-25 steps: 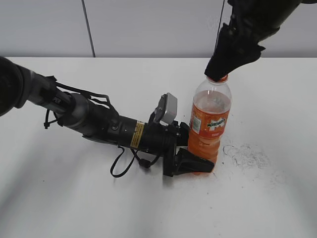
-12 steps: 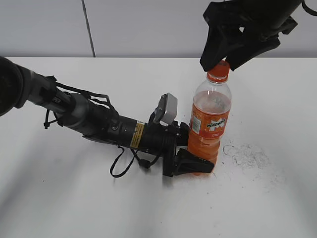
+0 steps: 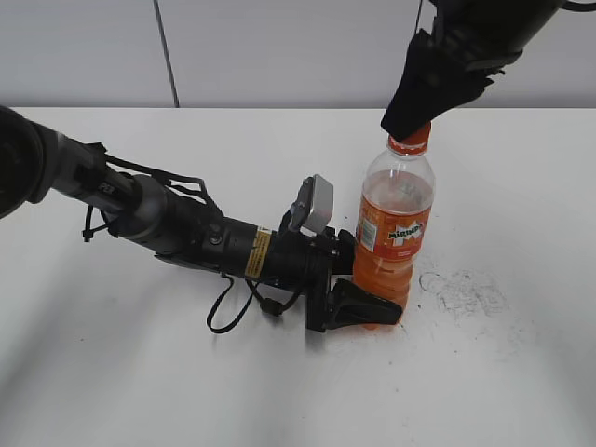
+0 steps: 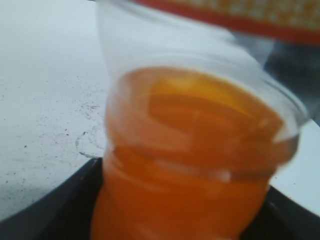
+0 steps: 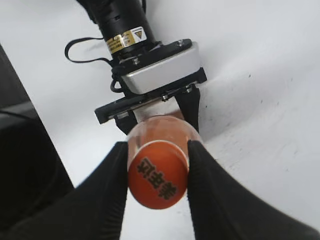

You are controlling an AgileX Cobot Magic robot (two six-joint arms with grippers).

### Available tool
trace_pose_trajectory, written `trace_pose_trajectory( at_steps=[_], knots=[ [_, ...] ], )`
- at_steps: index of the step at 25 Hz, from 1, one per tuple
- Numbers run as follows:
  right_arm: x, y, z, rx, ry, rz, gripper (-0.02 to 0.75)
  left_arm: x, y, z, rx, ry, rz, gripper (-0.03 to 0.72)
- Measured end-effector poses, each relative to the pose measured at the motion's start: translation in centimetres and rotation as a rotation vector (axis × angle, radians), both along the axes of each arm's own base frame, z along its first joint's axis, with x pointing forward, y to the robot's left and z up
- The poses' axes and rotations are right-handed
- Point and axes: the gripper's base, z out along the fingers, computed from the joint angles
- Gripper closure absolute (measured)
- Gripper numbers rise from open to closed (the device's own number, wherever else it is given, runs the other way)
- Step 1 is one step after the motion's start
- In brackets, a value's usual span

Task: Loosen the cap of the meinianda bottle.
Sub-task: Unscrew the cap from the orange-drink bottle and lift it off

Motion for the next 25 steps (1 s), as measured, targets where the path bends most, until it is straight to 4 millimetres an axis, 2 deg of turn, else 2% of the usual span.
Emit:
trace_pose_trajectory(
  at_steps=[2, 5, 7, 11, 13, 16, 18, 23, 25],
  knots=[
    [-0.04, 0.03, 0.05, -0.012, -0.054, 0.112, 0.47, 0.0, 0.0, 0.0, 0.0, 0.0, 0.0, 0.126],
    [-0.04, 0.04, 0.05, -0.018, -0.075, 0.153, 0.459, 0.0, 0.0, 0.0, 0.0, 0.0, 0.0, 0.126],
    [0.0, -0.06, 0.0, -0.03, -0.076, 0.148, 0.388, 0.0, 0.0, 0.0, 0.0, 0.0, 0.0, 0.126],
    [0.02, -0.1, -0.02, -0.015, -0.014, 0.018, 0.221, -0.01, 0.0, 0.0, -0.001, 0.0, -0.001, 0.126],
    [0.02, -0.11, -0.02, 0.017, 0.087, -0.185, 0.17, -0.02, 0.01, 0.0, 0.0, 0.0, -0.003, 0.126],
    [0.04, -0.15, -0.04, 0.052, 0.21, -0.441, 0.188, -0.04, 0.01, 0.0, 0.0, -0.001, -0.005, 0.126],
    [0.05, -0.16, -0.05, 0.067, 0.259, -0.543, 0.241, -0.04, 0.01, 0.0, 0.0, -0.001, -0.005, 0.126],
    [0.05, -0.16, -0.04, 0.075, 0.284, -0.591, 0.419, -0.04, 0.01, 0.0, 0.0, 0.0, -0.004, 0.126],
    [0.04, -0.15, -0.04, 0.076, 0.282, -0.586, 0.451, -0.04, 0.01, 0.0, 0.0, 0.0, -0.004, 0.126]
  ],
)
